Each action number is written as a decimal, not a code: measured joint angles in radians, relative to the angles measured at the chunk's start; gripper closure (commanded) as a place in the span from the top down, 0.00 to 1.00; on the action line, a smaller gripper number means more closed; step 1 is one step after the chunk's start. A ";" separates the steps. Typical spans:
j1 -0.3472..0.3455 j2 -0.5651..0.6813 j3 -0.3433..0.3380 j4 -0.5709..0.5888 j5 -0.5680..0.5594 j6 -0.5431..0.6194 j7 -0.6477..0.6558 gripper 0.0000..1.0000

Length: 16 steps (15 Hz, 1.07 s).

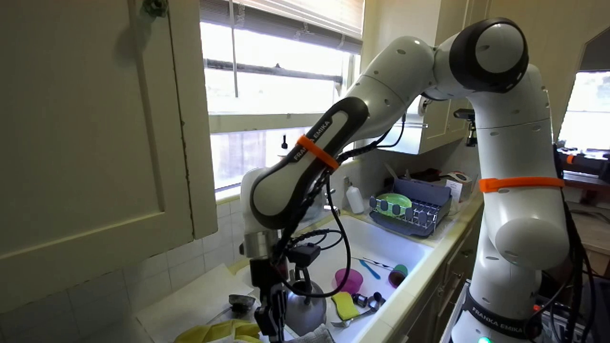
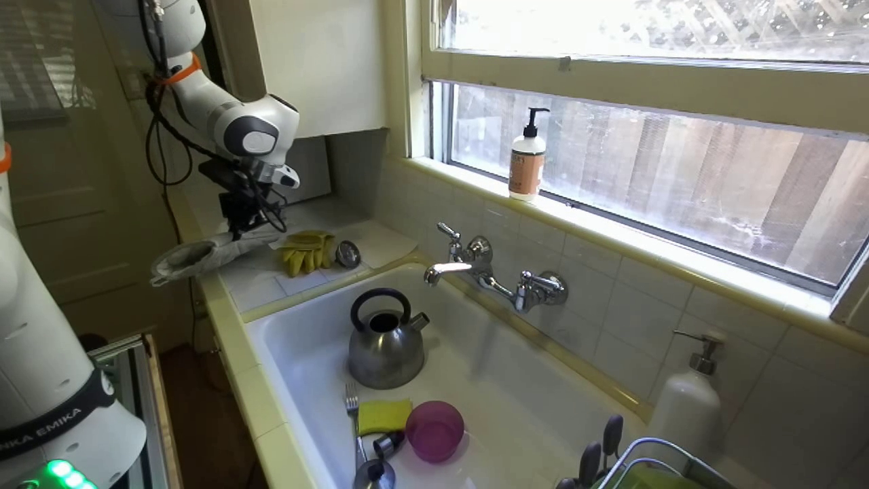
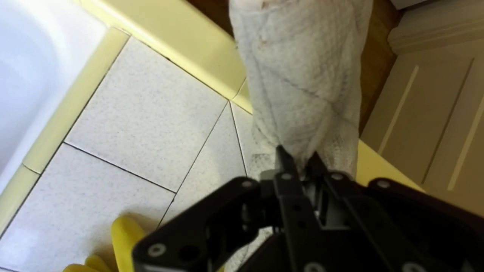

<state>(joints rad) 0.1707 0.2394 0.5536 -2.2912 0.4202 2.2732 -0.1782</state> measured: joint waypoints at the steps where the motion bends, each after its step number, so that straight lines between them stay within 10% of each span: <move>1: 0.000 -0.004 -0.014 0.014 0.023 -0.041 -0.027 0.03; 16: 0.015 -0.095 -0.203 0.172 0.089 -0.616 -0.013 0.03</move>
<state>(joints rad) 0.1859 0.1439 0.3502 -2.1194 0.5092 1.6568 -0.1910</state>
